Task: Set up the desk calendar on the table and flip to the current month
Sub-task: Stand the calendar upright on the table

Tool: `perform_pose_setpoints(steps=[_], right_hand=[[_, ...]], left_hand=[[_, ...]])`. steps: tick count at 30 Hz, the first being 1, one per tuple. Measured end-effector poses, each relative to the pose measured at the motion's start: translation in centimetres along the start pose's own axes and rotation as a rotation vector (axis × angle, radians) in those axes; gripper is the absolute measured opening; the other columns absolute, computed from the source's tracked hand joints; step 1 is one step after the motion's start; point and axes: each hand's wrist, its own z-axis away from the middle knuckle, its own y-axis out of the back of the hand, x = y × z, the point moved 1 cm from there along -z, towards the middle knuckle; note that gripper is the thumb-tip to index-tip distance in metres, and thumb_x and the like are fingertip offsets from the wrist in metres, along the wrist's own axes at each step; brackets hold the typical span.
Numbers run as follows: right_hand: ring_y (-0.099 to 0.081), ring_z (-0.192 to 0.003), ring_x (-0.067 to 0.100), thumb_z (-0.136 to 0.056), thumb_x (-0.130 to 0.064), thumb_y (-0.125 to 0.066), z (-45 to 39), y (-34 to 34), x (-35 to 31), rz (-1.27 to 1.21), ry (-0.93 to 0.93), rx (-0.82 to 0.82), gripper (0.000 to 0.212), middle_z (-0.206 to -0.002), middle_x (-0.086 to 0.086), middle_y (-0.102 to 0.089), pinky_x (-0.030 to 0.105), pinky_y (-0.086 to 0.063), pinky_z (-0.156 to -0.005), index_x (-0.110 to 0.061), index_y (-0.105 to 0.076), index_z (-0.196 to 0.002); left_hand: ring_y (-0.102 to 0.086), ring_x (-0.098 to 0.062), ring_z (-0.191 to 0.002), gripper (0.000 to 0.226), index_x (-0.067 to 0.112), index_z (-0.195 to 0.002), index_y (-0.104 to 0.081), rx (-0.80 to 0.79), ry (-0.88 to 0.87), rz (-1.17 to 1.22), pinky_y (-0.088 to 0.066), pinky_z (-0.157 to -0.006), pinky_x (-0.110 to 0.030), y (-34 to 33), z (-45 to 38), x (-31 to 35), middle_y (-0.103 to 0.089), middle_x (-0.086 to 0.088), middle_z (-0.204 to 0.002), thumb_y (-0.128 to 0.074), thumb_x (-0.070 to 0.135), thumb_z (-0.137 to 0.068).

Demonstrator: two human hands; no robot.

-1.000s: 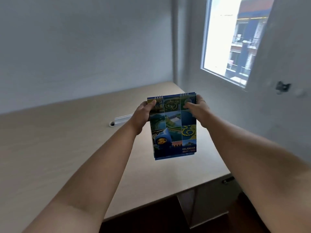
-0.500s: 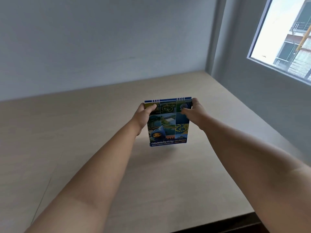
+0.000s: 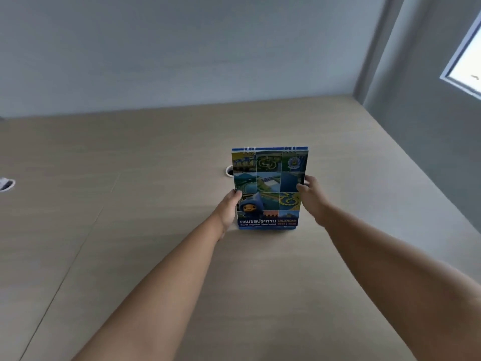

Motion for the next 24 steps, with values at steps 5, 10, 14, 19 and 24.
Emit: perform_pose_setpoints(steps=[5,10,14,19,24], right_hand=[[-0.052,-0.126,0.025,-0.082,-0.034,-0.044,-2.2,-0.9,7.3,0.018,0.082,-0.011,0.059,-0.141,0.004,-0.053,0.041,-0.044,-0.101,-0.034,-0.042,-0.141],[-0.053,-0.124,0.017,-0.068,-0.034,-0.046,-2.3,-1.6,8.5,0.024,0.13,-0.06,0.077,-0.14,-0.003,-0.05,0.042,-0.047,-0.101,-0.036,-0.034,-0.144],[-0.042,-0.136,0.017,-0.083,-0.014,-0.051,1.6,-1.5,5.5,0.038,0.162,-0.042,0.073,-0.149,-0.003,-0.033,0.041,-0.04,-0.111,-0.028,-0.028,-0.151],[-0.052,-0.126,0.019,-0.084,-0.01,-0.051,2.4,-1.6,4.8,0.038,0.134,-0.023,0.076,-0.143,-0.002,-0.036,0.044,-0.049,-0.101,-0.031,-0.026,-0.152],[-0.053,-0.124,0.019,-0.081,-0.014,-0.053,2.4,-1.2,4.8,0.02,0.141,-0.031,0.076,-0.139,-0.003,-0.039,0.046,-0.049,-0.1,-0.034,-0.029,-0.15]], left_hand=[[-0.046,-0.019,-0.132,0.051,0.025,-0.145,-0.035,0.033,-0.012,-0.07,-0.036,-0.103,-0.024,-1.0,-0.1,-2.3,-0.051,0.001,-0.14,-0.042,0.026,-0.095],[-0.042,-0.014,-0.123,0.062,0.024,-0.148,-0.03,0.073,-0.043,-0.107,-0.031,-0.102,-0.03,-1.8,1.1,-2.7,-0.044,0.009,-0.129,-0.05,0.007,-0.092],[-0.037,-0.018,-0.137,0.057,0.02,-0.142,-0.046,0.058,-0.017,-0.179,-0.032,-0.112,-0.035,-1.6,0.8,-3.6,-0.038,0.011,-0.136,-0.059,0.017,-0.087],[-0.037,-0.014,-0.136,0.066,0.018,-0.15,-0.029,0.199,0.016,0.001,-0.029,-0.1,-0.027,-1.0,0.5,-3.4,-0.038,-0.005,-0.154,-0.058,0.011,-0.091],[-0.03,-0.022,-0.146,0.081,0.026,-0.156,-0.011,0.159,0.025,-0.058,-0.026,-0.113,-0.037,-0.8,0.9,-4.1,-0.029,-0.007,-0.16,-0.059,0.013,-0.091]])
